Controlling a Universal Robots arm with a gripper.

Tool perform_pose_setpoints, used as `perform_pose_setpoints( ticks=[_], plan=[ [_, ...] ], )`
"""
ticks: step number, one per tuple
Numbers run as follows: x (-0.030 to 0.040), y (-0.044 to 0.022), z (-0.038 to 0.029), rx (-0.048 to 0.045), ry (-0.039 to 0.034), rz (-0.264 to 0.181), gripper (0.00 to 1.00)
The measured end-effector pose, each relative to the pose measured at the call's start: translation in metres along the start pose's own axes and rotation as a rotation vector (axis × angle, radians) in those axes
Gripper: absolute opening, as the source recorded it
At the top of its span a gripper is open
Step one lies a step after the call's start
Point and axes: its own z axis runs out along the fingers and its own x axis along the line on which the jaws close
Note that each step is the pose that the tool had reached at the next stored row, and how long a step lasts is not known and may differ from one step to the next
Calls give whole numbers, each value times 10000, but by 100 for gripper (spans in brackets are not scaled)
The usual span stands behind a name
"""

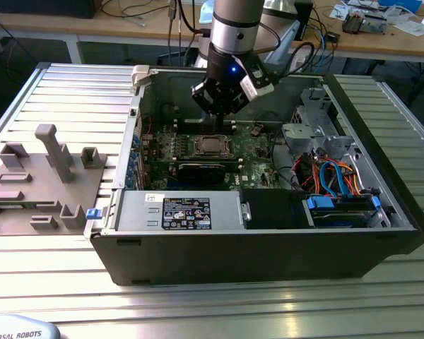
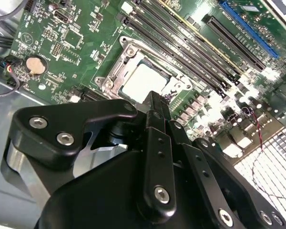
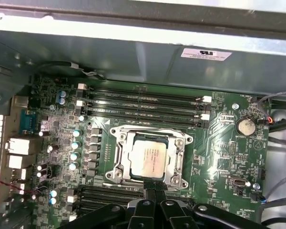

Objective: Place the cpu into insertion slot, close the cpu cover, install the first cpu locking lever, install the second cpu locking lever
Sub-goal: 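Install the second cpu locking lever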

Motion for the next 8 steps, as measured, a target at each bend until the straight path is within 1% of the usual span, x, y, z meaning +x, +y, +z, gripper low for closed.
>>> perform_pose_setpoints(
  ticks=[3, 8],
  plan=[
    [1, 0, -25, 0, 0, -1, 11],
    [1, 0, -29, 0, 0, 0, 11]
  ],
)
